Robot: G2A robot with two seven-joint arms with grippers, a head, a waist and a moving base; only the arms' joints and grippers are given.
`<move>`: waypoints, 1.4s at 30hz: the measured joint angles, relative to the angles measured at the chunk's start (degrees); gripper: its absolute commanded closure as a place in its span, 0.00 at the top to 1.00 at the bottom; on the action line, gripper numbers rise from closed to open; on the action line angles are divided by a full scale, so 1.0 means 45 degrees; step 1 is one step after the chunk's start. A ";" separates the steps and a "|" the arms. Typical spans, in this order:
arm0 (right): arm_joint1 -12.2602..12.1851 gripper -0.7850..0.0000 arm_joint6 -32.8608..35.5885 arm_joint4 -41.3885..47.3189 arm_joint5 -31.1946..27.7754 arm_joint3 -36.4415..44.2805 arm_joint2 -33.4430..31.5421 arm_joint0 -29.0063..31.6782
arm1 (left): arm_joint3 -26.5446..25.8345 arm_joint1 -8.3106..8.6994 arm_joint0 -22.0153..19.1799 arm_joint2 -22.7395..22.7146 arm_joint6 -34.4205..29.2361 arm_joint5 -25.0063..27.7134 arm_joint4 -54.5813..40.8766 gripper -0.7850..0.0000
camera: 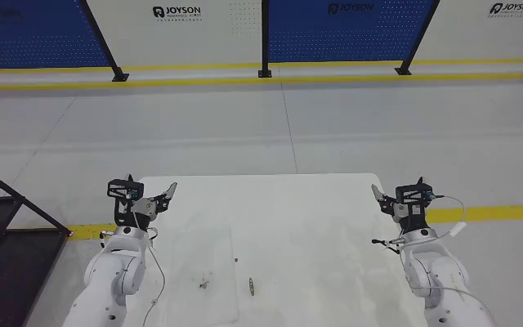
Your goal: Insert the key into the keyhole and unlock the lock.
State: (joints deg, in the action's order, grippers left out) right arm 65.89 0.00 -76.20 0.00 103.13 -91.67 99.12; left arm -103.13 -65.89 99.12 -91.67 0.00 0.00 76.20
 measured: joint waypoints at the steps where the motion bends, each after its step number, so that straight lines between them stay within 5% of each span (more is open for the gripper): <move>1: 0.0000 1.00 0.0000 0.0000 0.0000 0.0000 0.0000 0.0000 | 0.0000 0.0000 0.0000 0.0000 0.0000 0.0000 0.0000 1.00; 7: 0.0000 1.00 0.0000 0.0000 0.0000 0.0000 0.0000 0.0000 | -0.0022 0.0000 0.0010 0.0009 0.0010 0.0020 -0.0011 1.00; 11: 0.0000 1.00 0.0000 0.0000 0.0000 0.0000 0.0000 0.0000 | -0.0651 0.0049 0.0700 -0.0254 0.0193 0.1015 -0.0115 1.00; 17: 0.0000 1.00 0.0000 0.0000 0.0000 0.0000 0.0000 0.0000 | -0.2432 0.0240 0.3541 -0.1479 -0.0539 0.4025 -0.0852 1.00; 24: 0.0000 1.00 0.0000 0.0000 0.0000 0.0000 0.0000 0.0000 | -0.3994 0.0443 0.6117 -0.2198 -0.4233 0.7476 -0.2923 1.00; 33: 0.0000 1.00 0.0000 0.0000 0.0000 0.0000 0.0000 0.0000 | -0.3930 0.0513 0.5176 -0.0447 -0.9925 0.5402 -0.4070 0.96; 37: 0.0000 1.00 0.0000 0.0000 0.0000 0.0000 0.0000 0.0000 | -0.3359 0.0494 0.4532 0.0498 -1.0117 0.4754 -0.3130 0.90; 42: 0.0000 1.00 0.0000 0.0000 0.0000 0.0000 0.0000 0.0000 | -0.2485 0.0459 0.3954 0.1502 -0.9792 0.4207 -0.1887 0.67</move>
State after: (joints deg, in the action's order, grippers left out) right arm 65.89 0.00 -76.20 0.00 103.13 -91.67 99.12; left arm -114.31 -63.82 116.92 -84.91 -44.06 18.93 67.71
